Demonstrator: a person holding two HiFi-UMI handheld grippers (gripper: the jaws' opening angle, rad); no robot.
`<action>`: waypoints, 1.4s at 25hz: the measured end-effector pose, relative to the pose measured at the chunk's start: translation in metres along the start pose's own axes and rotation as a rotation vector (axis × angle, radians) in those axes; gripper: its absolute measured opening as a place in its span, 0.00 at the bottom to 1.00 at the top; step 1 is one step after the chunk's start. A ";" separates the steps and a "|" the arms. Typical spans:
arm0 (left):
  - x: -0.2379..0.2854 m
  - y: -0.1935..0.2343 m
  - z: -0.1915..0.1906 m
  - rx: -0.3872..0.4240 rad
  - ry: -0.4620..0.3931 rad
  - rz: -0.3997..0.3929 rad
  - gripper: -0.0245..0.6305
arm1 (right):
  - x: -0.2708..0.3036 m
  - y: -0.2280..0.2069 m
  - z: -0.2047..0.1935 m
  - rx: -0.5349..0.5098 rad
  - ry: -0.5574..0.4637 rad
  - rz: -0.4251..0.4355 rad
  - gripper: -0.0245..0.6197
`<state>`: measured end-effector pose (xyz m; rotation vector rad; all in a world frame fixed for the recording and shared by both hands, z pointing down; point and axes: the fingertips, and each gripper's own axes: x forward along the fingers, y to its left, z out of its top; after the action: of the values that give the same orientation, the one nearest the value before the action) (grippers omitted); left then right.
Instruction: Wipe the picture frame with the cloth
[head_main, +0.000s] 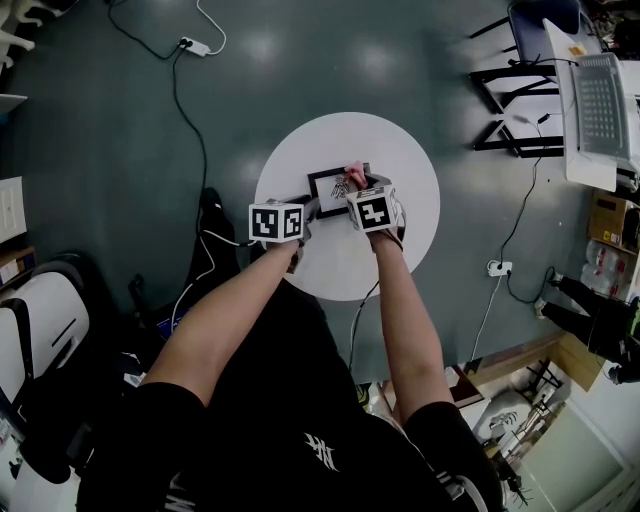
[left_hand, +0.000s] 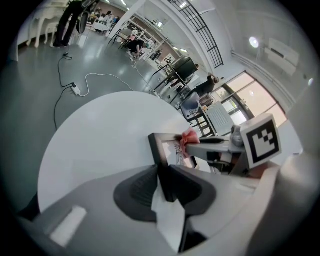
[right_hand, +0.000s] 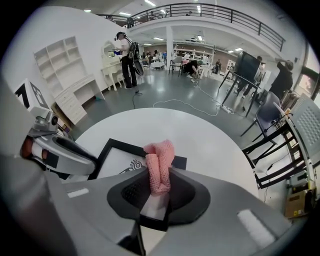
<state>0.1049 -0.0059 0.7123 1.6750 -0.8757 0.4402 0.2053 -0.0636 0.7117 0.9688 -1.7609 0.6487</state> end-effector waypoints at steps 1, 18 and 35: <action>0.000 0.000 0.000 -0.001 0.000 0.001 0.15 | 0.001 0.000 0.000 -0.002 0.000 -0.008 0.16; -0.001 0.002 -0.001 -0.006 -0.013 0.019 0.15 | -0.009 -0.019 -0.008 -0.071 0.028 -0.142 0.16; 0.001 0.001 -0.002 0.000 -0.013 0.009 0.15 | -0.029 -0.056 -0.059 0.147 -0.012 -0.216 0.16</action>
<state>0.1053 -0.0044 0.7144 1.6756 -0.8934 0.4359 0.2875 -0.0382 0.7065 1.2466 -1.6076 0.6406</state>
